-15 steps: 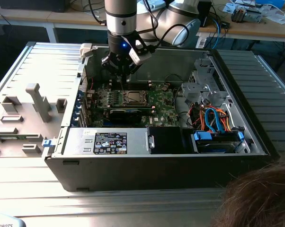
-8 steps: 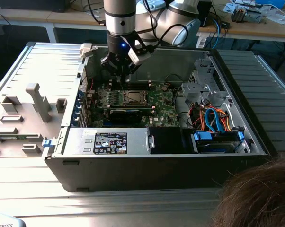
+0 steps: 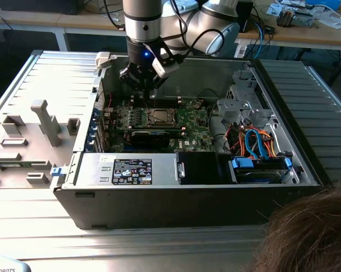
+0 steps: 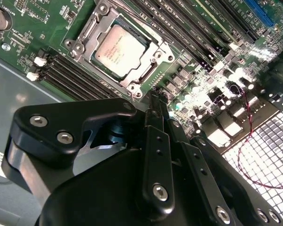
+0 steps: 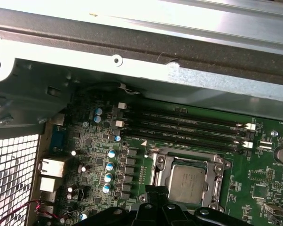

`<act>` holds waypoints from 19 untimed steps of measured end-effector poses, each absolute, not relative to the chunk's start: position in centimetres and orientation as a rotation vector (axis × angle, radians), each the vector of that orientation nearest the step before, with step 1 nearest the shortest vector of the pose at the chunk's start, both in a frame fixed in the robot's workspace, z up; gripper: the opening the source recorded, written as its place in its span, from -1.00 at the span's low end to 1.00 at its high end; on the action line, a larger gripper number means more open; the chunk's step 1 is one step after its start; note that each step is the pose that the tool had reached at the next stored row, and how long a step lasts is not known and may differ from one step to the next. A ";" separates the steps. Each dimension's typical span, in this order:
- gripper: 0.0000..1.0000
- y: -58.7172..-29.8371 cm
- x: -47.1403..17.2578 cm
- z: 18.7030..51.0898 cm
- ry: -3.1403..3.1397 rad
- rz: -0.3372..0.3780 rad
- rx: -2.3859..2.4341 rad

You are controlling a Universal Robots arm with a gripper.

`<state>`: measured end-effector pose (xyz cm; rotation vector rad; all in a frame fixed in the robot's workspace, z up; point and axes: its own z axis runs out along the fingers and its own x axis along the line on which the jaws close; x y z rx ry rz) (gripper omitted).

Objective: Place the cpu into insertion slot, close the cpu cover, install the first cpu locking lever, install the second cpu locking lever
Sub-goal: 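Install the first cpu locking lever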

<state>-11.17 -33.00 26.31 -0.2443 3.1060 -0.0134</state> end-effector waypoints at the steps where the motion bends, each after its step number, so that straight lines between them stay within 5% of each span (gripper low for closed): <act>1: -0.79 -33.0 -11.2 26.3 3.106 -0.014 -0.244; 19: -0.79 -33.0 -11.6 26.3 3.106 -0.014 -0.244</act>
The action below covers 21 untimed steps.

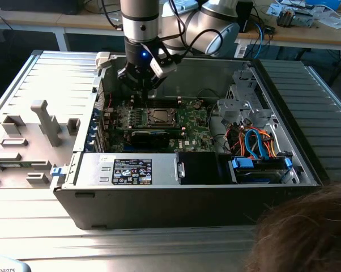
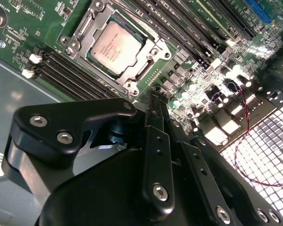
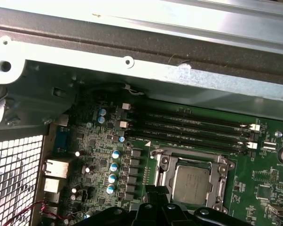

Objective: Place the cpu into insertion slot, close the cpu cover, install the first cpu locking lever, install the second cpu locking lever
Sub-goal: 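Install the first cpu locking lever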

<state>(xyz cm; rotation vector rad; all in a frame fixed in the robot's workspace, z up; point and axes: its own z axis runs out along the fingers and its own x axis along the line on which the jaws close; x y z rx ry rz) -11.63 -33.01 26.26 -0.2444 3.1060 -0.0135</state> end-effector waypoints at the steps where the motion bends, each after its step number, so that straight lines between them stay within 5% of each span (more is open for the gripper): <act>1: -0.79 -33.0 -11.7 26.3 3.106 -0.013 -0.244; 21: -0.79 -33.0 -12.4 26.1 3.106 -0.013 -0.244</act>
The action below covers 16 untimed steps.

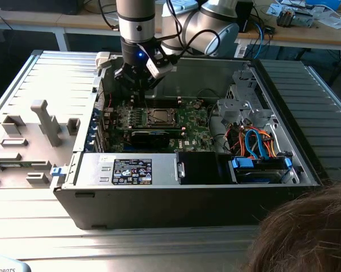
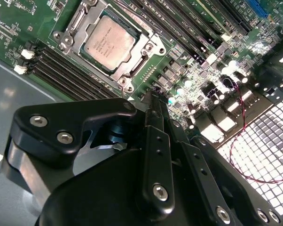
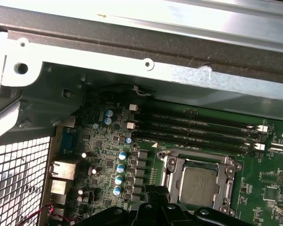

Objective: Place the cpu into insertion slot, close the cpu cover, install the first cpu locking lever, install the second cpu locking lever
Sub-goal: 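Install the first cpu locking lever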

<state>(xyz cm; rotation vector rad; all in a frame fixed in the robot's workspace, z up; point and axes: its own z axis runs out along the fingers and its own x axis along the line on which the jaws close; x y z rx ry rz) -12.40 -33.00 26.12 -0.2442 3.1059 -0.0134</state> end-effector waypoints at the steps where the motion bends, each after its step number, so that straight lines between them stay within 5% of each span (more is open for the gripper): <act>1: -0.79 -33.0 -12.5 26.1 3.106 -0.013 -0.244; 16: -0.79 -33.0 -12.9 26.0 3.106 -0.014 -0.244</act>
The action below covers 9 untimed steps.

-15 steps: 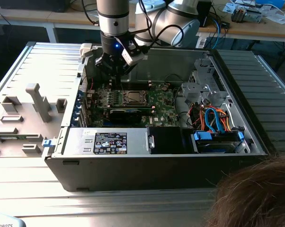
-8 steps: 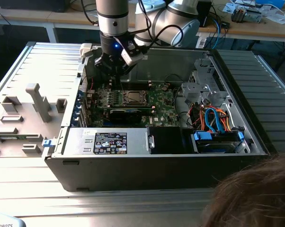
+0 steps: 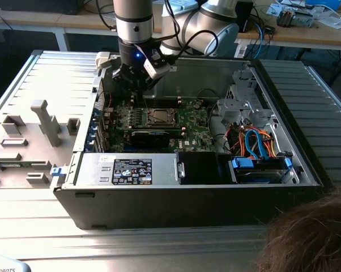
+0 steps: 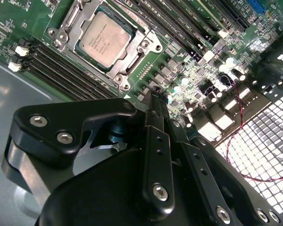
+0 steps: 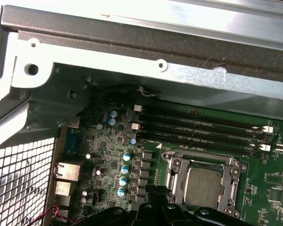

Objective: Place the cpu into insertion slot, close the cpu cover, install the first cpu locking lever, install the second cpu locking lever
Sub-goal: 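Install the first cpu locking lever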

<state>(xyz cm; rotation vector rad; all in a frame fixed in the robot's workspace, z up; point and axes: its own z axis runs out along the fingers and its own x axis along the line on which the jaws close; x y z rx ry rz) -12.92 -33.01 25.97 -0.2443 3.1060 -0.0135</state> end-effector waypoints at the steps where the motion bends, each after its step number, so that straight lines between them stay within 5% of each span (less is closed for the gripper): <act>1: -0.79 -33.0 -12.9 26.0 3.106 -0.013 -0.244; 9: -0.79 -33.0 -13.2 25.9 3.106 -0.013 -0.244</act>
